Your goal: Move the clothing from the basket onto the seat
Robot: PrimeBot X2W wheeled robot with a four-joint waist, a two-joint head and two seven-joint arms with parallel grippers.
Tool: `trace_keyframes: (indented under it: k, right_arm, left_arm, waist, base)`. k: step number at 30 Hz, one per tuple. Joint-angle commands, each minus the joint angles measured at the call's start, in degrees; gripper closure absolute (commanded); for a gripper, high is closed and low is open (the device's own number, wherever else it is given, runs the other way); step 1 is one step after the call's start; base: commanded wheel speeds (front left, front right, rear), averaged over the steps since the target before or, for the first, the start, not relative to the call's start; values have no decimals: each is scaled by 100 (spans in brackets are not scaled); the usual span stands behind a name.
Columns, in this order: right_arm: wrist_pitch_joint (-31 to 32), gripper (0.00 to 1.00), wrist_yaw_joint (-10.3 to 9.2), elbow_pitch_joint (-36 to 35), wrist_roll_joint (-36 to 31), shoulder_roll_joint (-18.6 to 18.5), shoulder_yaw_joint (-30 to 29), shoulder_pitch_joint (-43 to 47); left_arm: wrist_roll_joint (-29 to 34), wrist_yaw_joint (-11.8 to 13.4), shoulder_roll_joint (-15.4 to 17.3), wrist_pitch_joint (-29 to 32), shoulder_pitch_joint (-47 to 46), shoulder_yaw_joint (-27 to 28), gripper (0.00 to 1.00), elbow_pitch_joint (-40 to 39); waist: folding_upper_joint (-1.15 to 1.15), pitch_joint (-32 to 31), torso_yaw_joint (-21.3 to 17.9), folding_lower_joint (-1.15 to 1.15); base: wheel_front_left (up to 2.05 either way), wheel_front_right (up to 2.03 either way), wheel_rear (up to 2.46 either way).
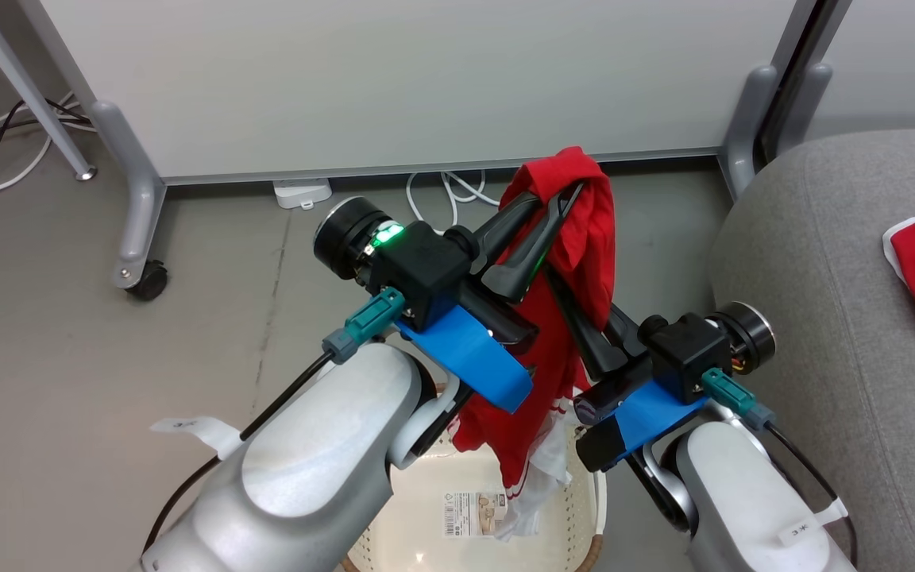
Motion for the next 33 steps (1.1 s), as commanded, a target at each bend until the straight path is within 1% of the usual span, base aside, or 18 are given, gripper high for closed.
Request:
trace_keyframes:
  k: [1,7,9,10,11,12,17,27,32,33]
  right_arm:
    - [-2,100,3,-33,31,-4,6,6]
    - [-2,100,3,-49,52,-3,-22,-17]
    - [-2,100,3,-58,49,-3,-32,-20]
    - [-2,100,3,-62,53,-3,-38,-22]
    - [-2,100,3,-66,51,-3,-42,-25]
    - [-2,100,3,-67,51,-3,-47,-29]
    - [-2,100,3,-83,60,-3,-102,-28]
    - [-2,100,3,-212,-8,-4,-523,95]
    - [-2,100,3,-344,-74,-4,-781,172]
    - [-2,100,3,-391,-92,-4,-839,209]
  left_arm:
    - [20,9,38,-29,-77,2,100,-16]
    - [-6,28,64,-27,-97,-7,100,-5]
    - [-16,68,62,-32,-101,14,100,9]
    - [-4,71,64,-34,-112,13,71,14]
    - [13,88,66,-38,-124,7,16,15]
    - [19,95,67,-36,-131,3,0,18]
    - [9,113,74,-59,-130,-7,0,30]
    - [24,150,193,-74,-23,-35,0,50]
    - [12,175,291,-80,99,-69,0,22]
    - [18,174,324,-74,143,-103,0,15]
  waist:
    - [0,10,-8,0]
    - [0,35,-11,0]
    - [0,40,-13,0]
    - [0,44,-12,0]
    - [0,49,-12,0]
    - [0,53,-12,0]
    - [0,65,-10,0]
    - [0,131,-38,0]
    - [0,189,-188,0]
    - [0,214,-277,0]
  base:
    - [0,0,0]
    - [0,0,0]
    - [0,0,0]
    - [0,0,0]
    - [0,0,0]
    - [0,0,0]
    - [0,0,0]
    - [0,0,0]
    - [0,0,0]
    - [0,0,0]
